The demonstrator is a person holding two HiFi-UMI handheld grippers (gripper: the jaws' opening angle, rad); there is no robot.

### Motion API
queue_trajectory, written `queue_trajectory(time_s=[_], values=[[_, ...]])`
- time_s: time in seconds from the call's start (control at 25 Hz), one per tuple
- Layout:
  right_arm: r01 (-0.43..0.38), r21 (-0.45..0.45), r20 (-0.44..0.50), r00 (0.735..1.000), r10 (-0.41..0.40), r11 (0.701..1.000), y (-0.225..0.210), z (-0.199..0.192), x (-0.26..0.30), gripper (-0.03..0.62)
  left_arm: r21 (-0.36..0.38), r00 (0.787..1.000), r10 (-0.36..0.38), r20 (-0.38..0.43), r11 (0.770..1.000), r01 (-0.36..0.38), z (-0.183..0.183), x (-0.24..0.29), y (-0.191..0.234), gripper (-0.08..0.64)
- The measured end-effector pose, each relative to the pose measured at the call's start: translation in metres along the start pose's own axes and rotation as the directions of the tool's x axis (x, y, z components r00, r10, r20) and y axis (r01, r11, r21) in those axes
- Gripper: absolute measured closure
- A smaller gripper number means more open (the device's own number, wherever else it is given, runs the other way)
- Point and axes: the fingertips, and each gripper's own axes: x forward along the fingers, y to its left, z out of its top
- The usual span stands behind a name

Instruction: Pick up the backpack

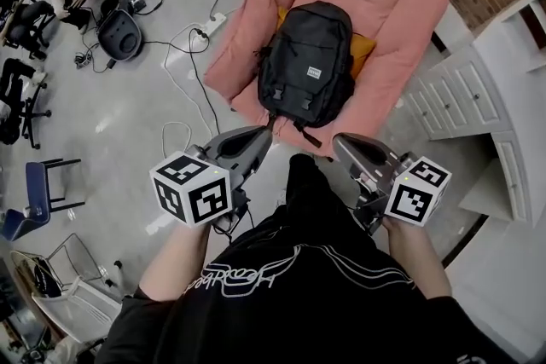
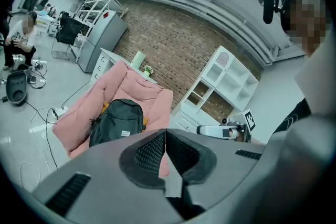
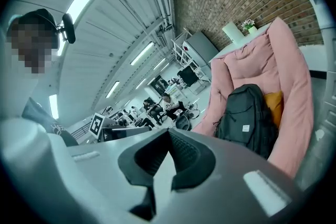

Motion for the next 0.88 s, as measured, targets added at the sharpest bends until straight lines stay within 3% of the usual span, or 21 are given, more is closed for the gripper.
queue_trajectory(time_s=[0.4, 0.56, 0.64, 0.88], values=[[0.052, 0.046, -0.025, 0.998, -0.051, 0.998, -0.082, 0.044, 0.041, 0.584, -0.034, 0.996, 0.059, -0.060, 0.998, -0.061, 0.037, 0.064, 0.058, 0.555], [0.069, 0.063, -0.053, 0.996, -0.066, 0.996, -0.117, 0.060, 0.060, 0.581, -0.029, 0.991, 0.073, -0.108, 0.997, -0.076, 0.046, 0.094, 0.083, 0.510], [0.076, 0.071, -0.071, 0.995, -0.071, 0.995, -0.134, 0.066, 0.070, 0.517, -0.043, 0.988, 0.087, -0.125, 0.995, -0.093, 0.048, 0.108, 0.098, 0.491], [0.142, 0.065, -0.129, 0.983, -0.132, 0.988, -0.188, 0.072, 0.091, 0.478, -0.061, 0.966, 0.155, -0.206, 0.983, -0.170, 0.043, 0.144, 0.149, 0.408]])
